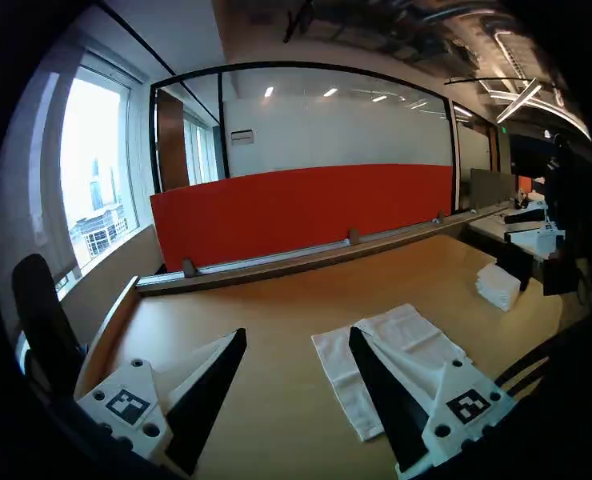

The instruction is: Fold towel

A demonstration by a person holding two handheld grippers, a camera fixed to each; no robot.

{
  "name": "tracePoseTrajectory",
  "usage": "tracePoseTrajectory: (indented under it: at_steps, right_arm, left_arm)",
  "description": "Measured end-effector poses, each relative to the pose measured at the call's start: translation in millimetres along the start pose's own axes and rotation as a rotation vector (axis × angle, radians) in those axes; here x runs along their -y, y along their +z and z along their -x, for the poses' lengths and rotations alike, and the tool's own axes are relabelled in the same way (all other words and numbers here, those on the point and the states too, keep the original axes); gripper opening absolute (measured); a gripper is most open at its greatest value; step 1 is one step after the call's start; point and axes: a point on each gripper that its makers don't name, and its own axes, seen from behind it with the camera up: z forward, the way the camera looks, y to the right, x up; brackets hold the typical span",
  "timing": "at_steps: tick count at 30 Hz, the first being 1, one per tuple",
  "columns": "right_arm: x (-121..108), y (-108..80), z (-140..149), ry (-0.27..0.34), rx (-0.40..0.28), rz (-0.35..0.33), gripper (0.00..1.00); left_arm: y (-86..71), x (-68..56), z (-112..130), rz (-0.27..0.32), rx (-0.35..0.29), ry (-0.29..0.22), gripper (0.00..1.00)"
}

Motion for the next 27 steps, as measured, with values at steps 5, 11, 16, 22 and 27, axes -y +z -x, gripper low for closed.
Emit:
tracePoseTrajectory:
  at_steps: [5, 11, 16, 22, 27]
  right_arm:
    - [5.2, 3.3, 8.2, -0.006, 0.018, -0.025, 1.00]
    - [15.3, 9.2, 18.3, -0.027, 0.042, -0.070, 1.00]
    - [22.6, 16.1, 28.0, -0.041, 0.062, -0.099, 1.00]
    - [32.8, 24.1, 43.9, -0.041, 0.087, -0.132, 1.00]
    - [41.2, 30.4, 62.8, -0.051, 0.111, -0.156, 1.00]
  left_arm:
    - [2.7, -5.8, 6.9, 0.015, 0.015, 0.013, 0.95]
    - [9.0, -15.6, 18.1, 0.052, 0.033, 0.026, 0.95]
    - [15.4, -22.4, 31.9, 0.077, 0.055, 0.040, 0.95]
    - [22.6, -33.3, 54.0, 0.110, 0.090, 0.057, 0.95]
    - [27.9, -41.8, 74.7, 0.131, 0.123, 0.065, 0.95]
